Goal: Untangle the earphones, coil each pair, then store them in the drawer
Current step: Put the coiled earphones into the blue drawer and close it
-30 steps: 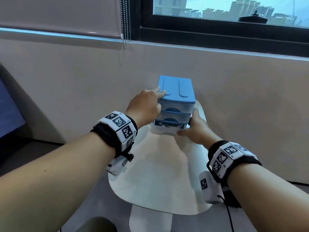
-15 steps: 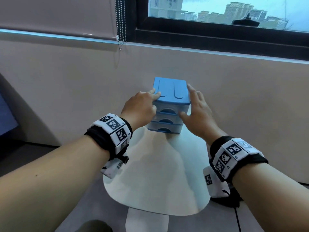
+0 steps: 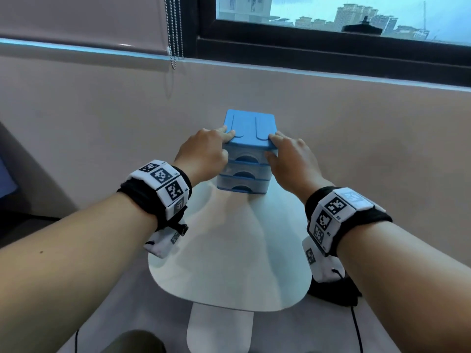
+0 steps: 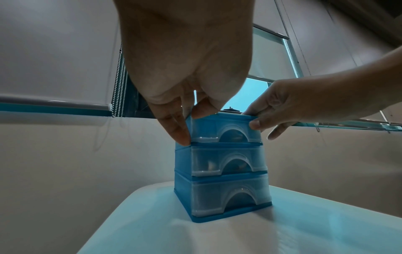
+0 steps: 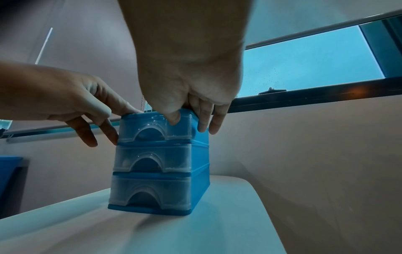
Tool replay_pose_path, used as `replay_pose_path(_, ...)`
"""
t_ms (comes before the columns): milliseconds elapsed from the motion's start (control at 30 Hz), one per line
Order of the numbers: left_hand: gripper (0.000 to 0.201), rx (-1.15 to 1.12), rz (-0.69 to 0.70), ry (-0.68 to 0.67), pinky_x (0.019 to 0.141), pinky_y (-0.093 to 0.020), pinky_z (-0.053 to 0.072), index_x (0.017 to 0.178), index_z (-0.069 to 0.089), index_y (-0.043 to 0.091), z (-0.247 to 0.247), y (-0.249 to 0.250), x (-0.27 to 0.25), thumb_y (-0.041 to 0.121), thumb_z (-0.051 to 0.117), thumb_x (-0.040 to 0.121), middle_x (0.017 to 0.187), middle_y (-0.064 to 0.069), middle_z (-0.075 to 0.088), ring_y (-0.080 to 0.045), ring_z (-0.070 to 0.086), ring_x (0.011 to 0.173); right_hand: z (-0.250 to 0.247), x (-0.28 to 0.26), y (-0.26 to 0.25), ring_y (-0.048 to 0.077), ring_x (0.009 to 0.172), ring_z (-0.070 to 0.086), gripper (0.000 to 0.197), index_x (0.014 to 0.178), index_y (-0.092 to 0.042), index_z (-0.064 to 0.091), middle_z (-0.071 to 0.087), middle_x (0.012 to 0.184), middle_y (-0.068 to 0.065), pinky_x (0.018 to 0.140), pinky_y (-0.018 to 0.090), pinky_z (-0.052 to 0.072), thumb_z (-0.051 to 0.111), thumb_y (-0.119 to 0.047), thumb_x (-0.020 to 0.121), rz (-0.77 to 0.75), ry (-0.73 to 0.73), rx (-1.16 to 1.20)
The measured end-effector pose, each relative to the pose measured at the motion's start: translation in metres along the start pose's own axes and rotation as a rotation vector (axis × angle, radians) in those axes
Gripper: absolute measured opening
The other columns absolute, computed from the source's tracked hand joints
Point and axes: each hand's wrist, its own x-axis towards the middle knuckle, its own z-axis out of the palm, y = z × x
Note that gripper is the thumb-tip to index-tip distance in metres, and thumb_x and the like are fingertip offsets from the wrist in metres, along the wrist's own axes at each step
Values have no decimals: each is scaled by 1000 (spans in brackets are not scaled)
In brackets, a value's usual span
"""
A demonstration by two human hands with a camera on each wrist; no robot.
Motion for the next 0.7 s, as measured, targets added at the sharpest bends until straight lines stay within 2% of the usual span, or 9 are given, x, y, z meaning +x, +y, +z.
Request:
replay_pose_path(167,64,-17,11,21,114,-44,40,153,48,31,3,-1,-2,10,44,93,164,8,36,-30,46,141,1,-3,2,33,119,55,33,134,-16,58,58,139,0,90,42,47,50,-27,104,24,9,16)
replay_pose_path(333,64,-13,22,48,110,-42,44,152,49,31,5,-2,-2,9,45,92,164,10,36,-30,50,136,6,-2,4,30,136,48,45,148,-23,49,40,162,-5,103,44,47,50,-30,104,58,4,54)
replay_pose_path(467,65,-4,37,60,107,-43,45,152,48,32,9,-3,-1,9,45,91,164,11,35,-30,54,132,13,-2,10,28,137,49,47,150,-25,48,37,163,-8,103,43,49,51,-31,103,53,35,105)
replay_pose_path(700,67,30,75,76,99,-41,49,153,46,33,13,-7,-3,8,43,91,163,12,35,-29,52,136,20,-7,13,20,143,45,48,150,-26,48,40,162,-8,106,43,48,55,-32,103,42,104,190)
